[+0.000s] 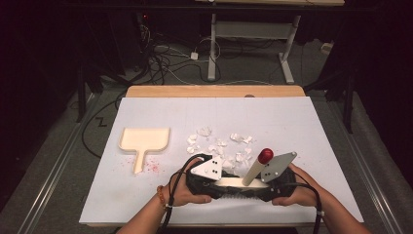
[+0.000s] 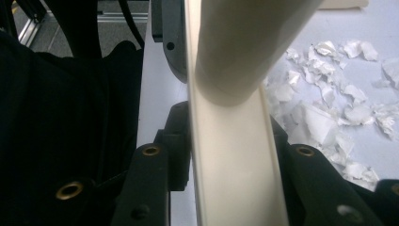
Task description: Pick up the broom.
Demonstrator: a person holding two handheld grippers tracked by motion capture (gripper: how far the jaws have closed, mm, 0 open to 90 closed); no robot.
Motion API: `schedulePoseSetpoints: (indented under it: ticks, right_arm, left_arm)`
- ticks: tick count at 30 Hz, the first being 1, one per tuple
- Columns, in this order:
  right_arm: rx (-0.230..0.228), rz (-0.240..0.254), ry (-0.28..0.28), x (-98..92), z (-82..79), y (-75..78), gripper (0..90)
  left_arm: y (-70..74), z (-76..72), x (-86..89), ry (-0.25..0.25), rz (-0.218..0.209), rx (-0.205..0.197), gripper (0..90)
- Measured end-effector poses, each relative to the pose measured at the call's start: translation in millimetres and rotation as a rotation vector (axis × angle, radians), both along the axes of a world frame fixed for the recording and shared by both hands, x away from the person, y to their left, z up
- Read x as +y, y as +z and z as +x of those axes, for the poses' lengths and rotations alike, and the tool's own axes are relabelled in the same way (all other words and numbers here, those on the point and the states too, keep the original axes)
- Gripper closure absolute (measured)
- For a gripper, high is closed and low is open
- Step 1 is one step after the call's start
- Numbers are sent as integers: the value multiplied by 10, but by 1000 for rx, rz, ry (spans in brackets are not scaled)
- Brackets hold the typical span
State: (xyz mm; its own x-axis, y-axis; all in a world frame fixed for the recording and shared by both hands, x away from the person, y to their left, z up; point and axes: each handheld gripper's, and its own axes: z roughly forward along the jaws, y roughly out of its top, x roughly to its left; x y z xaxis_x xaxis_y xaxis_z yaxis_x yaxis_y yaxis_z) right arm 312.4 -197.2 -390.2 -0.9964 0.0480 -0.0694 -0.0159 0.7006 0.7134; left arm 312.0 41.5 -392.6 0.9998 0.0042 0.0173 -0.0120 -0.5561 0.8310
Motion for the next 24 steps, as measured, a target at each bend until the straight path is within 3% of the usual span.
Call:
schedulePoseSetpoints:
  ticks: [2,5,8,10,11,16,19,24]
  right_arm:
    - [7,-2,-8,-3,4,-7,669]
    - [-34,5,-43,6,4,1,675]
    - [-51,6,-100,5,14,27,675]
    - [-66,-1,-147,-11,35,25,675]
    - [-64,1,-165,-25,52,18,675]
    - [-114,23,-270,-109,138,15,676]
    - [-105,49,-303,-160,175,36,676]
    - [-137,67,-375,-270,230,67,676]
  left_arm:
    - [-1,5,0,18,-6,-6,629]
    - [23,23,38,93,-46,-23,531]
    - [58,12,81,213,-18,-87,328]
    - [66,-8,109,297,15,-155,307]
    - [63,-10,131,327,22,-170,272]
    - [17,-41,309,425,15,-228,233]
    - [-16,-54,408,452,13,-239,233]
    - [-127,-101,684,578,40,-283,236]
